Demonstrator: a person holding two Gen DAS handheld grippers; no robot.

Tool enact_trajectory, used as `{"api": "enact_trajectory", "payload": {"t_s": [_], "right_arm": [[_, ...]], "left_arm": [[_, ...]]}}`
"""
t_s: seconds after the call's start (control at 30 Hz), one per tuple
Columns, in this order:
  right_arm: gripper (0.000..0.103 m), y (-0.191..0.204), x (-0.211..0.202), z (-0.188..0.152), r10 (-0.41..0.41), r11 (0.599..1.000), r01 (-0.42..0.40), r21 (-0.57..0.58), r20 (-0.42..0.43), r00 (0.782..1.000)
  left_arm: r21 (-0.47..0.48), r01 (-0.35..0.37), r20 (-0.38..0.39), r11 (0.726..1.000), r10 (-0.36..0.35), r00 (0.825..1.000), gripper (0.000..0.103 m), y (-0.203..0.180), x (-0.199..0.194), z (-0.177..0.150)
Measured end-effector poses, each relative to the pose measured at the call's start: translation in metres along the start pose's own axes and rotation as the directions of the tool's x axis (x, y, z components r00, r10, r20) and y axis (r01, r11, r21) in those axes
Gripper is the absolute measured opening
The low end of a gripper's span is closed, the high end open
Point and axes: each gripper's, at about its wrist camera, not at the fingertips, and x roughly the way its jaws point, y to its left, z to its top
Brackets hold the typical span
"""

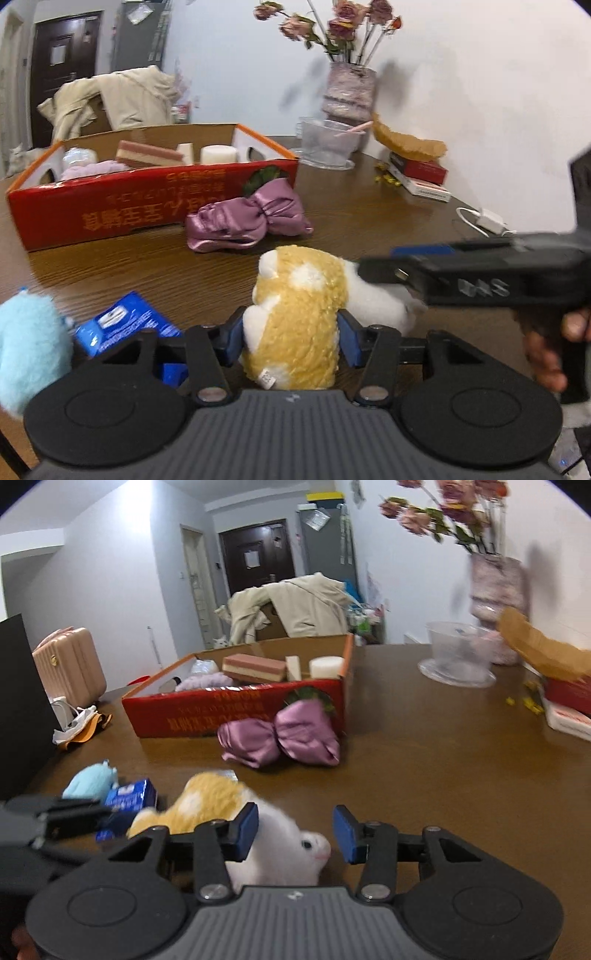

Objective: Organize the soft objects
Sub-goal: 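Grasp the yellow-and-white plush hamster with both tools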

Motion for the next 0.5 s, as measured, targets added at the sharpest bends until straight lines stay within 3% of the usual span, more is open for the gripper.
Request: {"api": "enact_trajectory", "payload": {"t_s": [0.1, 0.23, 0.3, 0.4, 0.5], "right_arm": [[0.043, 0.002, -0.013, -0.011, 0.021, 1.000, -0.021, 0.011, -0.044, 0.999], [0.033, 0.022, -0.013, -0.027, 0.127, 0.990, -0.134, -0.048, -0.130, 0.983], [0.032, 0.019, -0.020, -0.022, 0.147, 0.989, -0.149, -0.023, -0.089, 0.985], [0.034, 0.004, -0.026, -0.007, 0.093, 0.996, -0.093, 0.005, 0.011, 0.996], [0.030, 0.003, -0.009, -0.004, -0.043, 0.998, 0.044, -0.050, 0.014, 0.999]], "left_arm": [[-0.026, -0.046, 0.015, 0.999, 0.046, 0.999, 0.058, 0.009, 0.002, 0.006], [-0.024, -0.118, 0.062, 0.993, 0.119, 0.991, 0.057, 0.014, -0.006, 0.013], [-0.037, -0.135, 0.075, 0.990, 0.137, 0.988, 0.059, 0.019, -0.013, 0.015], [-0.078, -0.156, 0.078, 0.985, 0.162, 0.984, 0.057, 0.029, -0.023, 0.016], [-0.134, -0.137, 0.079, 0.981, 0.148, 0.986, 0.053, 0.035, -0.029, 0.018]]}}
